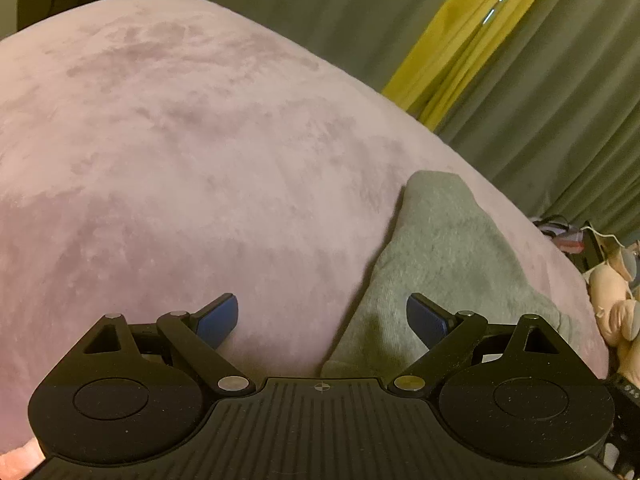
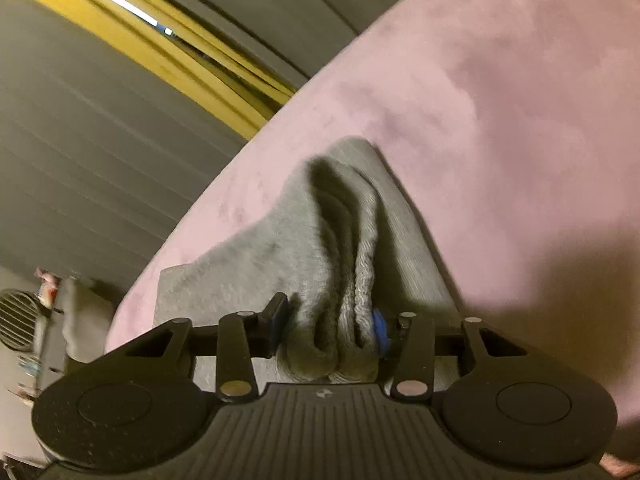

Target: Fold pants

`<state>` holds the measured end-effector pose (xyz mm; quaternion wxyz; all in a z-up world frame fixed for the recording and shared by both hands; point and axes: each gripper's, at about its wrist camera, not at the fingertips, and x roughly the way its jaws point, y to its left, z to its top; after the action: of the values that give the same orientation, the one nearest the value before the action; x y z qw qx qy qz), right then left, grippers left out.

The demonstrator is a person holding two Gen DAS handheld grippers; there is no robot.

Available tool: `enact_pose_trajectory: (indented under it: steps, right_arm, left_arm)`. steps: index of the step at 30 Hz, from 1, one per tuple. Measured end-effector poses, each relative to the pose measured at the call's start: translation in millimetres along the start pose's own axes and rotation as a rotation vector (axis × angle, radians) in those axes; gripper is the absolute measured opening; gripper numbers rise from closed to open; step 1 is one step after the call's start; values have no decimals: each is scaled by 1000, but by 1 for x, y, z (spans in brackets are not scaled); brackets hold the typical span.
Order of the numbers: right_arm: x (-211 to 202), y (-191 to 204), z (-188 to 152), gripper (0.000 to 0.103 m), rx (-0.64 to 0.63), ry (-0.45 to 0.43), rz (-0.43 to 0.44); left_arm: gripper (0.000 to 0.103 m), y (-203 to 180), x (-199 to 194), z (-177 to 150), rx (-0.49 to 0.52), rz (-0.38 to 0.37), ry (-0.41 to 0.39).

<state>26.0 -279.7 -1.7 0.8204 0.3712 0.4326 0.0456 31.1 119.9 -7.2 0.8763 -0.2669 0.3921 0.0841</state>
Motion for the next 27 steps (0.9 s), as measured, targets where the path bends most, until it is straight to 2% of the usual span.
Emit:
enact_pose_trajectory:
  steps: [2, 4, 6, 7, 8, 11, 13, 15, 17, 19, 20, 22, 25, 27]
  right_arm:
    - [1, -4, -2, 71, 55, 2, 59]
    - [4, -3, 1, 75, 65, 14, 95]
    - [11, 0, 1, 75, 46, 27, 78]
    - [14, -1, 0, 70, 51, 40, 77]
    - [17, -1, -1, 49, 53, 48, 78]
    - [18, 3, 0, 45, -4, 23, 44]
    - [8, 8, -3, 44, -13, -15, 82]
    - [-2, 7, 0, 43, 42, -41, 146]
    - [-10, 2, 4, 44, 80, -68, 171]
    - [-7, 4, 6, 47, 3, -56, 118]
    - [-3, 7, 5, 51, -60, -41, 62]
    - [4, 2, -1, 51, -119, -21, -39]
    - [4, -1, -2, 51, -91, -30, -12]
    - [2, -1, 1, 55, -95, -37, 11]
  left_arm:
    - [95, -2, 0, 0, 3, 6, 0]
    - [95, -5, 2, 0, 14, 19, 8]
    - [95, -7, 3, 0, 27, 28, 16]
    - [95, -8, 4, 0, 35, 31, 19]
    - [95, -9, 3, 0, 40, 34, 19]
    - [95, -10, 2, -1, 46, 36, 18]
    - [95, -10, 3, -1, 44, 38, 22]
    - [95, -10, 5, 0, 41, 42, 32]
    - [95, -11, 7, 1, 46, 46, 42]
    - [95, -14, 10, 1, 63, 45, 62]
    - [95, -15, 12, 2, 74, 46, 70]
    - [95, -19, 13, 1, 106, 47, 78]
    - [95, -24, 13, -2, 146, 54, 73]
    - [95, -27, 14, -3, 163, 59, 77]
